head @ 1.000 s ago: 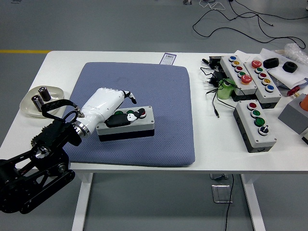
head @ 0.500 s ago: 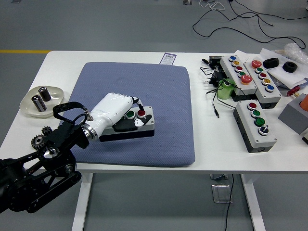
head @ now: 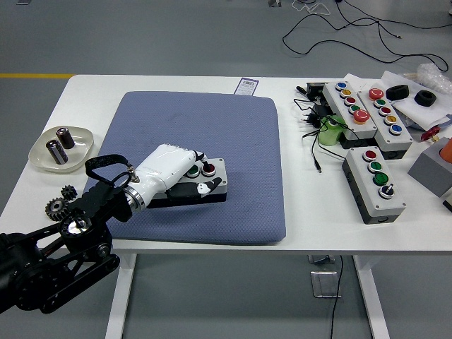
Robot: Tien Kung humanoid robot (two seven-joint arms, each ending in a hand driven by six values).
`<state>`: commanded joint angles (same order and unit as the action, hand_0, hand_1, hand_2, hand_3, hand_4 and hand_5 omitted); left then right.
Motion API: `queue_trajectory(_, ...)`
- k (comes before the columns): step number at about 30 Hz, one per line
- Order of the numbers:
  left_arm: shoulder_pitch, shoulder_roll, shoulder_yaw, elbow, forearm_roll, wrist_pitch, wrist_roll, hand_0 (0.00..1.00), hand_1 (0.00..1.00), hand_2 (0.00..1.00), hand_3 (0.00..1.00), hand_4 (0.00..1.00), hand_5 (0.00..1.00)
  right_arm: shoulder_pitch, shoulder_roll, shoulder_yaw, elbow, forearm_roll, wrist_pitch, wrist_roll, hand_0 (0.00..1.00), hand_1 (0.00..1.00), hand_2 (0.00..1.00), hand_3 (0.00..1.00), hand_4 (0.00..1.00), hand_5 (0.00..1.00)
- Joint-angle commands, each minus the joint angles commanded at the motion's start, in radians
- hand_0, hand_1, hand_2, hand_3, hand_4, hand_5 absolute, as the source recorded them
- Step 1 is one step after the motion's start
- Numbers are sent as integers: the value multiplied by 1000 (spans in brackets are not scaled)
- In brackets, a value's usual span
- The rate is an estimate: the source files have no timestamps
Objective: Pick up the button,place it on the desk,press the button,press the button
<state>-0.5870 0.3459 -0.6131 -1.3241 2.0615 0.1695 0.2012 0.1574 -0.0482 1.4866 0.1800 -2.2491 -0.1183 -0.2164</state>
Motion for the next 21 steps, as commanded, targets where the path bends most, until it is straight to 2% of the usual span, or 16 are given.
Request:
queue_trajectory(4, 2, 3, -13, -4, 0, 15, 0, 2, 2, 2, 565, 684, 998, 1, 0, 2, 0, -1, 0, 0, 673, 658, 674, 624, 310, 173)
queue_trajectory(8, 20, 6, -57, -24, -17, 62, -9, 2, 2, 2, 593, 689, 998, 2, 0, 2, 0, -1, -1, 1, 673, 658, 674, 624, 310, 173)
queue_trajectory(9, 38, 5, -91, -33, -73, 121, -55, 2, 2, 2, 593, 689, 998, 3, 0, 3, 0, -2, -1, 1, 673, 658, 674, 624, 310, 173)
queue_trajectory(12, 74, -3, -155, -47, -190, 238, -170, 2, 2, 2, 593, 689, 998, 2, 0, 4, 0, 0, -2, 1, 673, 658, 674, 624, 310, 173)
queue_trajectory(13, 93, -12, -201, -53, -242, 290, -222, 329, 511, 496, 775, 764, 998, 1, 0, 5, 0, 2, -3, 1, 673, 658, 674, 624, 310, 173)
queue_trajectory(15, 106, -21, -246, -52, -314, 347, -291, 329, 511, 496, 775, 764, 998, 2, 0, 6, 0, 1, -3, 1, 673, 658, 674, 624, 310, 173)
queue_trajectory(16, 115, -27, -266, -49, -345, 353, -317, 329, 511, 496, 775, 764, 998, 3, 0, 6, 0, -2, -2, 1, 673, 658, 674, 624, 310, 173)
queue_trajectory(18, 139, -43, -349, -33, -430, 315, -398, 329, 511, 496, 775, 764, 998, 3, 0, 11, 0, -9, -1, 2, 673, 658, 674, 624, 310, 173)
queue_trajectory(19, 146, -47, -382, -25, -469, 293, -419, 795, 832, 868, 836, 748, 998, 3, 0, 12, 0, -10, -1, 2, 673, 658, 674, 624, 310, 173)
queue_trajectory(21, 166, -46, -459, 3, -553, 230, -424, 795, 832, 868, 836, 748, 998, 3, -1, 14, 0, -13, -1, 2, 673, 658, 674, 624, 310, 173)
